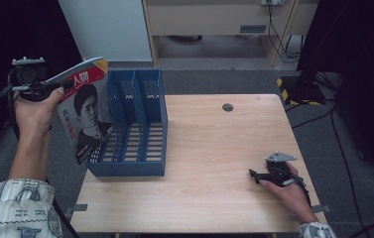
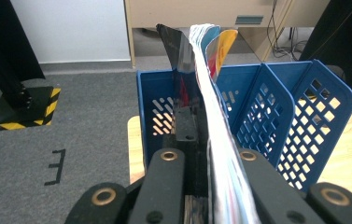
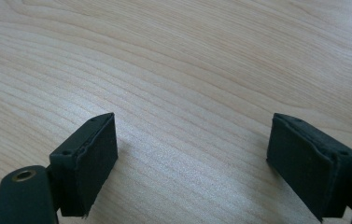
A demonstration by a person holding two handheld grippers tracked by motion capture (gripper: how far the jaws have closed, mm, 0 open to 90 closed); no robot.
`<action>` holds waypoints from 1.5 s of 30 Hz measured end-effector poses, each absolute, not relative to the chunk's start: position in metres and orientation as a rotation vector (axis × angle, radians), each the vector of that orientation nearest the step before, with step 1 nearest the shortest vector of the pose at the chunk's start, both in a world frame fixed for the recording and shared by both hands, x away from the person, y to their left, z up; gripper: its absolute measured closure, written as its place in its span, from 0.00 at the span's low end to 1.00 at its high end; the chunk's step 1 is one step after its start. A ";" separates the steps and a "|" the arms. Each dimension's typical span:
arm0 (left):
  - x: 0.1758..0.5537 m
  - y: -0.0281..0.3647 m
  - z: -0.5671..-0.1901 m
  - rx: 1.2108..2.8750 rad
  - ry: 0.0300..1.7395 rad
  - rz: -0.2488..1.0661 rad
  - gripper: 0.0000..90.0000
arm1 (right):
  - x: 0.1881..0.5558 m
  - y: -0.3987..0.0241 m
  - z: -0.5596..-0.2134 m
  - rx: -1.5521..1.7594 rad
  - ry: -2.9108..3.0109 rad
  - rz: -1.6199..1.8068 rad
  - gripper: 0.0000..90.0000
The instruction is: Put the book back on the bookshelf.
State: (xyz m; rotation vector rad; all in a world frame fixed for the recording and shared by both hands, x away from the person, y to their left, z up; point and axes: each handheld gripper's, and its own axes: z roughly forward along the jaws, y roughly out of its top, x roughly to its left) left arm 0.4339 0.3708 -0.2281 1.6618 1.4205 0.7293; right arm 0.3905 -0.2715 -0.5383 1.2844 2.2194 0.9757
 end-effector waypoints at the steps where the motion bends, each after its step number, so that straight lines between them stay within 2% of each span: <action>1: 0.434 0.370 -0.228 1.661 1.420 0.732 0.96 | 0.390 -0.272 -0.538 1.285 2.220 0.975 0.18; 45: 0.446 0.358 -0.257 1.562 1.326 0.792 0.96 | 0.390 -0.271 -0.538 1.287 2.220 0.975 0.18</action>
